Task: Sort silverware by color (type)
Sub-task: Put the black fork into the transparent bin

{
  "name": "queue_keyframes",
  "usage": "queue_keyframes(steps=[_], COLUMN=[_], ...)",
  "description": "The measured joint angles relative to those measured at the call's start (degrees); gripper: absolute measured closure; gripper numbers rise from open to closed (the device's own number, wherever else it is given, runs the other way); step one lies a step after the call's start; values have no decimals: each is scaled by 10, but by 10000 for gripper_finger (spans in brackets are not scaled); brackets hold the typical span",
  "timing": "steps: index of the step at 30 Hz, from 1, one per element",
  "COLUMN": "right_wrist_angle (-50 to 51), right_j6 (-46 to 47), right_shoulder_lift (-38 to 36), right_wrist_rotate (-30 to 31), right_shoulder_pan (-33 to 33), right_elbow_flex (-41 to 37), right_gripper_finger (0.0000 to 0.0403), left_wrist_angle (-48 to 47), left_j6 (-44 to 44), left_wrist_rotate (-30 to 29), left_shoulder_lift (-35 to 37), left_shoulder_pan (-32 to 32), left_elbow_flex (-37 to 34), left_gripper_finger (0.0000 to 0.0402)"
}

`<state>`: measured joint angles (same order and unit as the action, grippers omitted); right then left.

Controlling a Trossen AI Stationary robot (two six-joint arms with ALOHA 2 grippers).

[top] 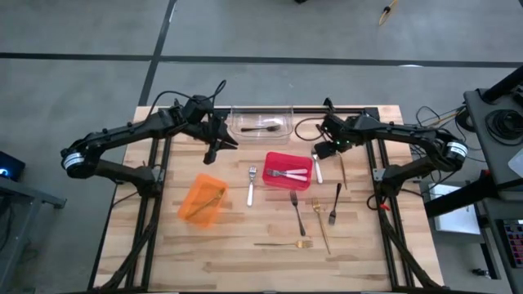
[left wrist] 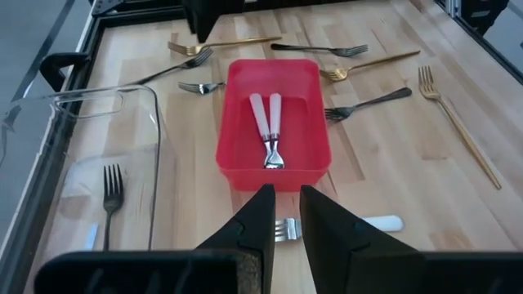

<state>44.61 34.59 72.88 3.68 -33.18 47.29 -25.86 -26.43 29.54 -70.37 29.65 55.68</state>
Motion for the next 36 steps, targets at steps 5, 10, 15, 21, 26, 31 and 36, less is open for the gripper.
queue_keyframes(steps=[5,10,15,21,26,31,36], right_wrist_angle=[-26,-34,-33,-32,-27,-2,0], right_j6=[-38,-83,-137,-190,-216,-238,-248], right_shoulder_lift=[14,51,105,162,205,236,241], right_wrist_rotate=[0,-1,-1,-11,-11,-11,-11], right_shoulder_pan=[-35,-67,-82,-89,-89,-94,-108], right_elbow_flex=[2,19,52,95,125,148,152], right_gripper_finger=[256,255,252,255,252,257,259], left_wrist_angle=[4,10,21,24,25,25,26], left_j6=[-1,-2,-2,-2,-2,-2,-2], left_wrist_rotate=[0,0,0,0,0,0,0], left_shoulder_lift=[0,0,0,0,0,0,0], left_shoulder_pan=[0,0,0,0,0,0,0], left_elbow_flex=[0,0,0,0,0,0,0], left_gripper_finger=[361,361,361,361,361,361,361])
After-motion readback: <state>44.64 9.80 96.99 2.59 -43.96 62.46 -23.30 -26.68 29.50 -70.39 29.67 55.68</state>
